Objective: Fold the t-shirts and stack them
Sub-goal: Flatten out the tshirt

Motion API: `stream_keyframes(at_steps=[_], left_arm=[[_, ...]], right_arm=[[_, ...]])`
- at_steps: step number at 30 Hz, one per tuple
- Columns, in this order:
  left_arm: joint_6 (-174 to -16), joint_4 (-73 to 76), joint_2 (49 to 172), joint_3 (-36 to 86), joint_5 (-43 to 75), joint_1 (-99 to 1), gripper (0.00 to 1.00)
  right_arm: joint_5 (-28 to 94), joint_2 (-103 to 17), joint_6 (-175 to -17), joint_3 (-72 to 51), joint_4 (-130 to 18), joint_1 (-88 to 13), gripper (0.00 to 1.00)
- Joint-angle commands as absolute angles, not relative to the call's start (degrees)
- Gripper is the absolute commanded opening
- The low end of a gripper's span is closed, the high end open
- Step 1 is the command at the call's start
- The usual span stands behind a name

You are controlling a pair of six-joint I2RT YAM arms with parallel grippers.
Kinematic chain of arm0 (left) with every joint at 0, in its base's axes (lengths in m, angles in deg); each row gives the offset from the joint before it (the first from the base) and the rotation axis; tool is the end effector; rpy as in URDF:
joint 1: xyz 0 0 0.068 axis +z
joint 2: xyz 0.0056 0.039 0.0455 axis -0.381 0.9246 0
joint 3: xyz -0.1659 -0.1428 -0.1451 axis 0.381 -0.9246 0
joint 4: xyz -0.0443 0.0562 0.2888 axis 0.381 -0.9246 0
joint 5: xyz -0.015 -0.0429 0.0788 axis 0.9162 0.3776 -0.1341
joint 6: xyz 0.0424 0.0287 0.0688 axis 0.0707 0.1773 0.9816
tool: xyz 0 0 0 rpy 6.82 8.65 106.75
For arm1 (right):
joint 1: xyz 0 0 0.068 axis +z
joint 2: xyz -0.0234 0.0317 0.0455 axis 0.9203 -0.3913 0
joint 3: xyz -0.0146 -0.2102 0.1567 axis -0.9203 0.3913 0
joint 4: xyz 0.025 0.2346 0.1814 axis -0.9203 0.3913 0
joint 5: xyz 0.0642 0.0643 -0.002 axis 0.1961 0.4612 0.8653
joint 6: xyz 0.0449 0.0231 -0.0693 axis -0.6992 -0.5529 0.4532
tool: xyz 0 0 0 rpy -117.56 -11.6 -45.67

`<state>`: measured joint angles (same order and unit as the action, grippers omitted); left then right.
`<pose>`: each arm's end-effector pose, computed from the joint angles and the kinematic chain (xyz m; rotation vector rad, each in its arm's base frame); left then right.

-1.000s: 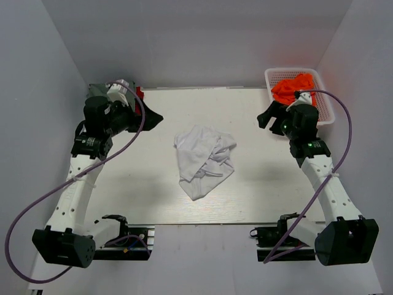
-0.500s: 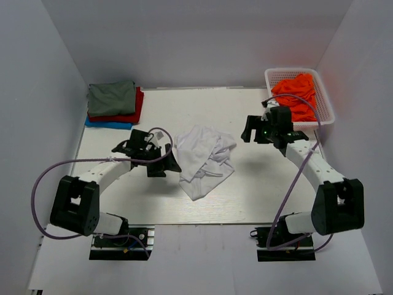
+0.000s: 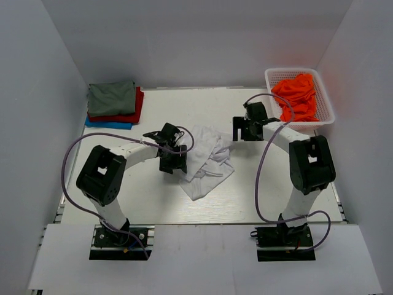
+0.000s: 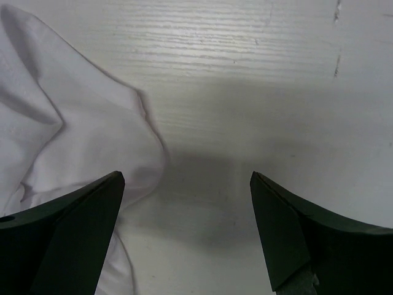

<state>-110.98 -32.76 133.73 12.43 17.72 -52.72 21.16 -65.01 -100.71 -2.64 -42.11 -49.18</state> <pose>0.3062 -0.1941 0.0895 0.1077 2.9114 -0.4459 0.4193 0.1288 0.1294 -0.1012 2.4491 0.1386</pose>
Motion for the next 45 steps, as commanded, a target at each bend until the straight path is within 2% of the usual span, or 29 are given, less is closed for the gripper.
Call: stream_keyframes(at_steps=[1, 5, 7, 8, 9, 10, 11, 12, 13, 14, 18, 24, 29, 32, 34, 40, 45], left_arm=[[-110.4, -35.4, 136.0, 13.0, 11.0, -54.2, 0.73], [-111.1, -33.5, 137.4, 13.0, 11.8, -56.1, 0.61], [-111.1, -32.2, 138.0, 13.0, 14.5, -56.8, 0.52], [-112.0, -30.7, 138.5, 13.0, 15.5, -57.3, 0.37], [-112.0, -29.8, 138.5, 13.0, 17.0, -57.3, 0.3], [-112.7, -29.0, 138.5, 13.5, 17.0, -57.3, 0.23], [-112.7, -28.3, 137.8, 13.5, 17.5, -57.3, 0.15], [-113.4, -28.2, 137.8, 14.0, 17.5, -57.3, 0.01], [-113.4, -28.2, 136.5, 15.1, 16.6, -57.3, 0.0], [-113.4, -28.8, 135.9, 15.7, 15.7, -57.3, 0.0], [-112.9, -32.8, 133.2, 21.8, 9.1, -57.3, 0.0], [-112.3, -38.3, 124.5, 32.6, -3.6, -57.3, 0.0], [-109.2, -38.3, 116.4, 37.3, -9.3, -57.3, 0.0], [-106.4, -38.8, 112.3, 40.1, -9.4, -57.3, 0.0], [-103.8, -32.9, 102.7, 38.5, -6.0, -57.3, 0.0], [-100.7, -30.3, 89.7, 37.6, -2.4, -57.3, 0.0], [-101.2, -33.1, 85.9, 38.8, -2.4, -56.8, 0.0]], right_arm=[[23.6, -67.8, -100.8, -6.6, -44.7, -48.6, 0.89], [26.8, -71.4, -101.6, -6.1, -46.0, -48.0, 0.86], [29.8, -72.5, -101.6, -5.3, -47.9, -47.4, 0.79], [30.8, -72.8, -101.8, -5.0, -49.4, -47.3, 0.77], [32.7, -73.1, -102.5, -4.6, -49.5, -47.2, 0.72], [32.8, -73.7, -102.8, -4.0, -49.9, -46.9, 0.62], [33.6, -74.0, -104.0, -3.8, -50.6, -46.8, 0.34], [34.6, -74.0, -104.4, -3.8, -50.8, -46.8, 0.17], [35.8, -74.1, -104.8, -3.8, -50.9, -46.8, 0.05], [36.6, -73.9, -105.0, -3.6, -51.5, -46.7, 0.0], [36.6, -68.9, -106.6, -2.4, -54.0, -46.0, 0.0], [23.3, -49.5, -107.2, -2.7, -55.9, -45.7, 0.0], [22.5, -36.6, -104.8, -2.4, -56.3, -45.8, 0.0], [24.5, -29.2, -103.1, -2.5, -57.9, -45.8, 0.0], [24.7, -22.2, -103.1, -3.2, -57.7, -45.8, 0.0], [27.2, -12.9, -103.0, -6.5, -57.2, -45.8, 0.0], [27.7, -5.8, -103.6, -7.4, -55.3, -45.9, 0.0]])
